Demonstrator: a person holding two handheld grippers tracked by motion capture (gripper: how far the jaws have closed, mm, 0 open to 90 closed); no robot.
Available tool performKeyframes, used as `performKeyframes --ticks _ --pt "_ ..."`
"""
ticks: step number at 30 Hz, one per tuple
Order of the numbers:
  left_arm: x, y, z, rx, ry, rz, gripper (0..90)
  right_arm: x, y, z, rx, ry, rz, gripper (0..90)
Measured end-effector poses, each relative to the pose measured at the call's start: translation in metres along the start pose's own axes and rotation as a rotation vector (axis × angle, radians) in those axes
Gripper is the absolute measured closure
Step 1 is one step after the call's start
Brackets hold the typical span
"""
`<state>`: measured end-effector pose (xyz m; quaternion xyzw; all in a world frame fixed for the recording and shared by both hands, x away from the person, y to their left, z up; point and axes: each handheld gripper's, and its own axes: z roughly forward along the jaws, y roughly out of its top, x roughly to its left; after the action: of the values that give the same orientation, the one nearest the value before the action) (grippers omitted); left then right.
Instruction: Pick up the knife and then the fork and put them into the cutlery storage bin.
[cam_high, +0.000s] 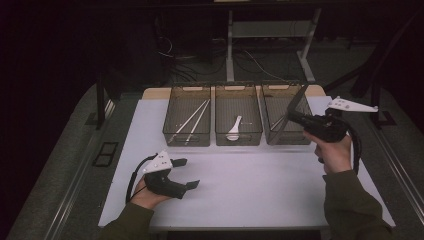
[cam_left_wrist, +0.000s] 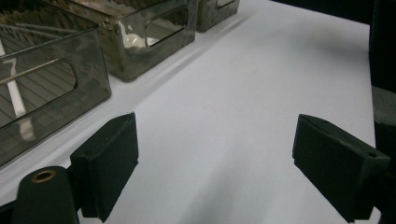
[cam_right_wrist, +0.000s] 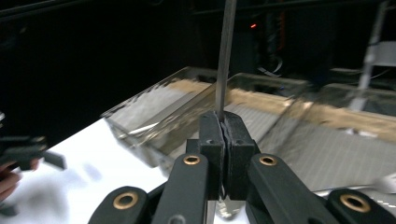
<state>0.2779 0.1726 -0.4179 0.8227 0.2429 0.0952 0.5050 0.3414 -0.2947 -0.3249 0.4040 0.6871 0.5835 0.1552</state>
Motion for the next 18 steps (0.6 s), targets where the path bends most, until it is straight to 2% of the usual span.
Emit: performKeyframes --ticks 4,7,14,18 --pt "0.000 0.000 0.000 0.001 0.003 0.004 12.8 -0.015 0.010 -0.006 -0.008 -0.072 -0.008 87.9" --pt "0.001 -0.001 -0.001 0.001 0.010 -0.005 12.1 -0.027 0.016 -0.008 0.013 -0.140 -0.021 87.8" --pt "0.003 -0.004 -0.005 -0.001 0.017 -0.012 11.3 -0.052 0.025 -0.014 0.033 -0.239 -0.025 87.9" --pt "0.003 -0.004 -0.005 -0.003 0.016 -0.019 11.3 -0.061 0.027 -0.014 0.076 -0.283 -0.040 87.9"
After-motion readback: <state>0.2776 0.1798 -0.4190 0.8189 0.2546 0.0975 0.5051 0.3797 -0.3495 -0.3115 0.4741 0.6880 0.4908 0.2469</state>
